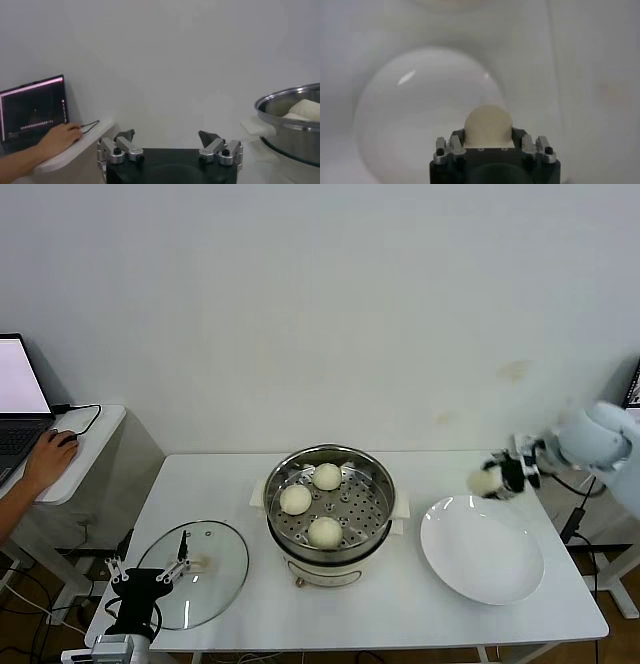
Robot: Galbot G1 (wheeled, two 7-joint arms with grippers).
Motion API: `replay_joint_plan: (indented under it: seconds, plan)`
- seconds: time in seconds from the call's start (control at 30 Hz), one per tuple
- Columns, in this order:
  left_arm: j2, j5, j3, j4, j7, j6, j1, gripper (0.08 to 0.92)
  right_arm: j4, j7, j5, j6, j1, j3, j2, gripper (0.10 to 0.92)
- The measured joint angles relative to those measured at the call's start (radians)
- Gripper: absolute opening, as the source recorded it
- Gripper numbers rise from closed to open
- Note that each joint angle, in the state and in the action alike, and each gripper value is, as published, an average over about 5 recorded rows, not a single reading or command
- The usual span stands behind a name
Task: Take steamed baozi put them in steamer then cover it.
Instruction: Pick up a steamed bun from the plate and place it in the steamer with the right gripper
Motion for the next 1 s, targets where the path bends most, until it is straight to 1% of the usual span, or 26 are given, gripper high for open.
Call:
replay_joint_plan:
  seconds: [0.2,0.43,0.7,1.0]
  plan:
    - [-0.002,-0.004,-0.008,-0.002,-0.001,0.000,-0.004,0.823,0.050,0.045,0.146,-0.086,0.215,-0.171,0.089,0.602]
    - [0.001,-0.011,-0.025,0.000,-0.002,-0.001,-0.002,0.823,0.062,0.103,0.264,-0.174,0.321,-0.288,0.227,0.602]
    - [0.004,-0.016,-0.034,0.008,-0.001,-0.001,-0.007,0.823,0.043,0.150,0.313,-0.235,0.319,-0.362,0.351,0.602]
    - [0.001,-0.016,-0.029,0.013,-0.001,-0.001,-0.013,0.823,-0.005,0.178,0.309,-0.258,0.259,-0.389,0.453,0.602]
